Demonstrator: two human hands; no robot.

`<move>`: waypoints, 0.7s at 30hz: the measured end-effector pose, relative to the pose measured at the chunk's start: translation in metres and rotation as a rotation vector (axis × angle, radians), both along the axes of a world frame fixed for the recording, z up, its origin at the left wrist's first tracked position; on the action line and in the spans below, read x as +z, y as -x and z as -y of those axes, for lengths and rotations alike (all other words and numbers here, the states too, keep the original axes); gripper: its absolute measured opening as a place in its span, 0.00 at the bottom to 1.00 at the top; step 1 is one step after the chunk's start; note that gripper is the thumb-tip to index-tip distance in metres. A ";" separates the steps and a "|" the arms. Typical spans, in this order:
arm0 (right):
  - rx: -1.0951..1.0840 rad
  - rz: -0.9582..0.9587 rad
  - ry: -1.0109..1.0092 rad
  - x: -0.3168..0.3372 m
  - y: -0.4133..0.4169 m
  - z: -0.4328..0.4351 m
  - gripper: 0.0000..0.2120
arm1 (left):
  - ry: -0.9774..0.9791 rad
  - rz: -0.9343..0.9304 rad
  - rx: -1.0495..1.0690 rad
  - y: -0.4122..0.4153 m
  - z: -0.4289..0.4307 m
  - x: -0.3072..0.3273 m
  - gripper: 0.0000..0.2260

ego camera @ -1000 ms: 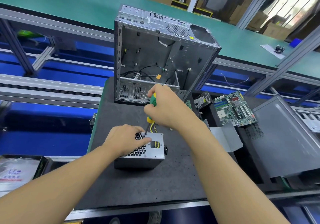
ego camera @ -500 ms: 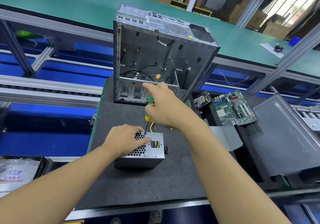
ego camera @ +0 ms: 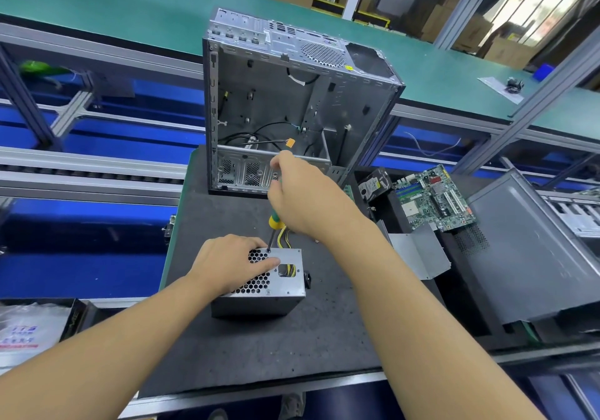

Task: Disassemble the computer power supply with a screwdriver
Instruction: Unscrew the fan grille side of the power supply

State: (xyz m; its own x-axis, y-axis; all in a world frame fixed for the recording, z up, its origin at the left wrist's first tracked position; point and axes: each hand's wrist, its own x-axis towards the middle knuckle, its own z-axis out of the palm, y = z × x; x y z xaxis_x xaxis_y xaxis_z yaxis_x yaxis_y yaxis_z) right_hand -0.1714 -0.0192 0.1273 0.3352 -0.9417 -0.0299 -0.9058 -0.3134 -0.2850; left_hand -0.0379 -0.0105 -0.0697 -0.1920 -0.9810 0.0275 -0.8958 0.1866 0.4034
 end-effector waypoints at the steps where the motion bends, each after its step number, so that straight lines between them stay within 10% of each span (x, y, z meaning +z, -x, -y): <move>1: 0.005 0.037 -0.033 0.001 0.000 0.000 0.12 | -0.002 0.001 0.001 0.000 0.000 0.000 0.31; 21: 0.021 0.048 -0.078 0.002 0.001 0.002 0.13 | -0.028 0.025 0.004 0.000 0.000 0.003 0.29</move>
